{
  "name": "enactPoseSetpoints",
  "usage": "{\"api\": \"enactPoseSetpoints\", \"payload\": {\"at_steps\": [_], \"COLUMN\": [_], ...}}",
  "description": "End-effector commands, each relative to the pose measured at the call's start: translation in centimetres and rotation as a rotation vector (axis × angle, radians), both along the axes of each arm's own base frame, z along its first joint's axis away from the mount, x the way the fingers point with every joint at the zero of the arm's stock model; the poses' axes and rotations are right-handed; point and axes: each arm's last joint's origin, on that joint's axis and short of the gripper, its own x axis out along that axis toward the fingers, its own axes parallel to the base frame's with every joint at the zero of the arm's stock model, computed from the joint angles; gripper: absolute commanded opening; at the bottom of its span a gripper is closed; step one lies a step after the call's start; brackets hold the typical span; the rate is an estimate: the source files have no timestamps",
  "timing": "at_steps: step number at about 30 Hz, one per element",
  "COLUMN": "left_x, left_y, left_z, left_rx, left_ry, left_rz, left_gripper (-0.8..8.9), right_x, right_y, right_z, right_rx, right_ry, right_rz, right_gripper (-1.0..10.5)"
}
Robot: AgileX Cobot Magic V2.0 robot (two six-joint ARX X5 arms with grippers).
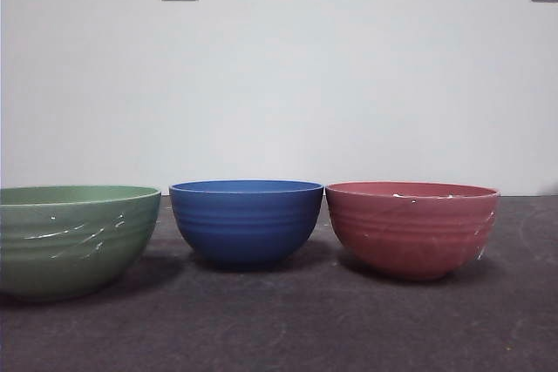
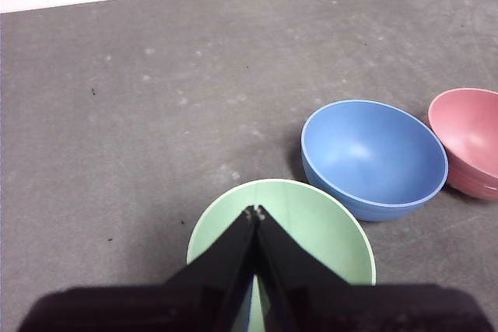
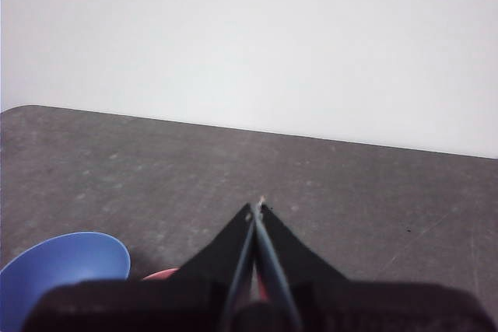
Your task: Pick up the green bowl on the top,put the green bowl on the left,pick up the red bowl in the middle,put the red bowl on the right
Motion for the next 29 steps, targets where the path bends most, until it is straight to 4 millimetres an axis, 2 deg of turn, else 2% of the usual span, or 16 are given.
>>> {"api": "enactPoseSetpoints", "payload": {"at_steps": [1,4,6,9,12,14,18,24,29], "left_x": [0.0,-0.6,-1.8,-3.8,-4.7,-4.5,-3.1,-0.9,-0.3], "left_y": [0.0,0.3,1.0,2.1,2.9,3.1,3.2,3.4,3.5], "left_z": [-0.1,0.1,0.5,0.8,-0.1,-1.5,-5.5,-11.3,-14.2], "left_rx": [-0.005,-0.003,0.094,0.072,0.024,0.013,0.008,-0.009,-0.023], "left_ry": [0.0,-0.03,-0.123,-0.233,-0.354,-0.418,-0.45,-0.335,-0.26], "left_rz": [0.007,0.004,0.023,0.075,0.171,0.218,0.276,0.328,0.345], "left_gripper": [-0.03,-0.03,-0.03,-0.03,-0.03,-0.03,-0.03,-0.03,-0.03], "right_x": [0.1,0.1,0.1,0.1,0.1,0.1,0.1,0.1,0.1], "right_y": [0.0,0.0,0.0,0.0,0.0,0.0,0.0,0.0,0.0], "right_z": [-0.1,-0.1,-0.1,-0.2,-0.2,-0.2,-0.2,-0.2,-0.2], "right_rx": [0.011,0.011,0.01,0.009,0.008,0.007,0.007,0.007,0.007], "right_ry": [0.003,0.002,0.004,0.006,0.006,0.008,0.008,0.008,0.008], "right_rz": [-0.004,-0.005,-0.004,-0.005,-0.005,-0.005,-0.004,-0.004,-0.005], "right_gripper": [0.0,0.0,0.0,0.0,0.0,0.0,0.0,0.0,0.0]}}
